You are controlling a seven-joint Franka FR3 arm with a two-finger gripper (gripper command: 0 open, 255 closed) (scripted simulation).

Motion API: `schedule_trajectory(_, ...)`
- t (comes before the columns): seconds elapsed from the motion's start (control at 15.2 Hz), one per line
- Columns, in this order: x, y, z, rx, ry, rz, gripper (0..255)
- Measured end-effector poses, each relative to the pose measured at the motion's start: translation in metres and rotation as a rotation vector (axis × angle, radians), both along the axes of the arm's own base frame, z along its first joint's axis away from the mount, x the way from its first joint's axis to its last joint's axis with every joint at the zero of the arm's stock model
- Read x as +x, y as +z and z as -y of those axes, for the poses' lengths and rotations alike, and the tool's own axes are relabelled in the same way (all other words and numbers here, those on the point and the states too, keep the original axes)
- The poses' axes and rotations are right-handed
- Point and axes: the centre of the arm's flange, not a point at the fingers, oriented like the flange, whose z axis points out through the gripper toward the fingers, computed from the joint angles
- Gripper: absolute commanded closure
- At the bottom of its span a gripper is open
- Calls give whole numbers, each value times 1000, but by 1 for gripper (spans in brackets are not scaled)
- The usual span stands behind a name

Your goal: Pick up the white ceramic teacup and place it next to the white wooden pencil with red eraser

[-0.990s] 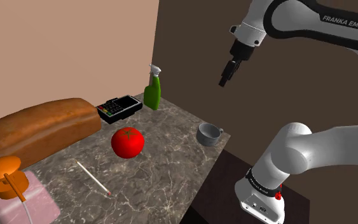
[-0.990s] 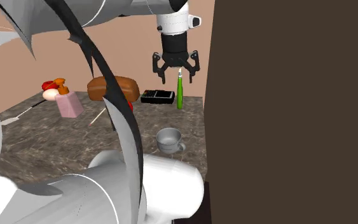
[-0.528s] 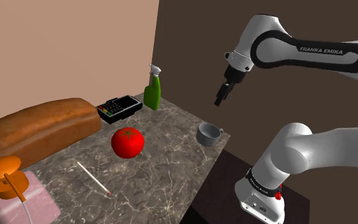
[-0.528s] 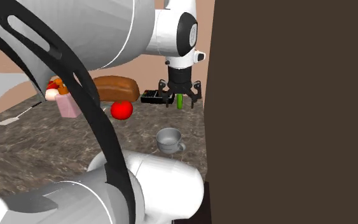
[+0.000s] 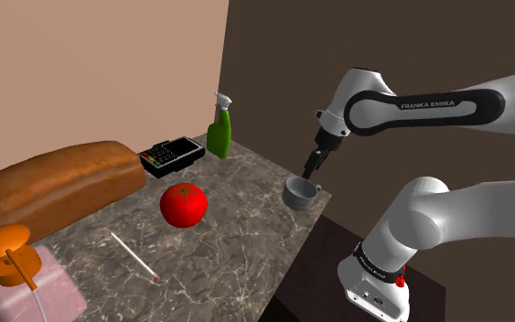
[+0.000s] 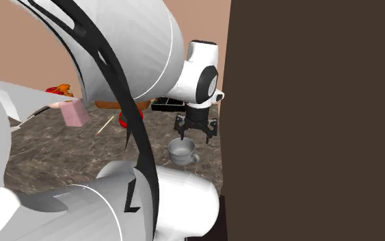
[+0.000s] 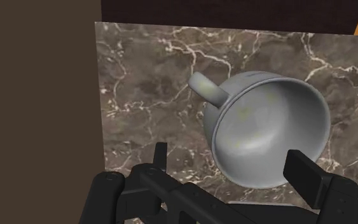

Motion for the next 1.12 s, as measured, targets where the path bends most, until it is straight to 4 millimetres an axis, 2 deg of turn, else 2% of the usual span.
schedule_trajectory(0.13,-3,-20,0,8,-6,-5,0)
schedule_trajectory(0.59,-4,-57,0,12,-9,-7,0)
schedule_trajectory(0.99,-3,-61,-1,11,-9,-6,0)
schedule_trajectory(1.06,-3,-61,-1,11,-9,-6,255)
schedule_trajectory(1.12,-3,-61,-1,11,-9,-6,255)
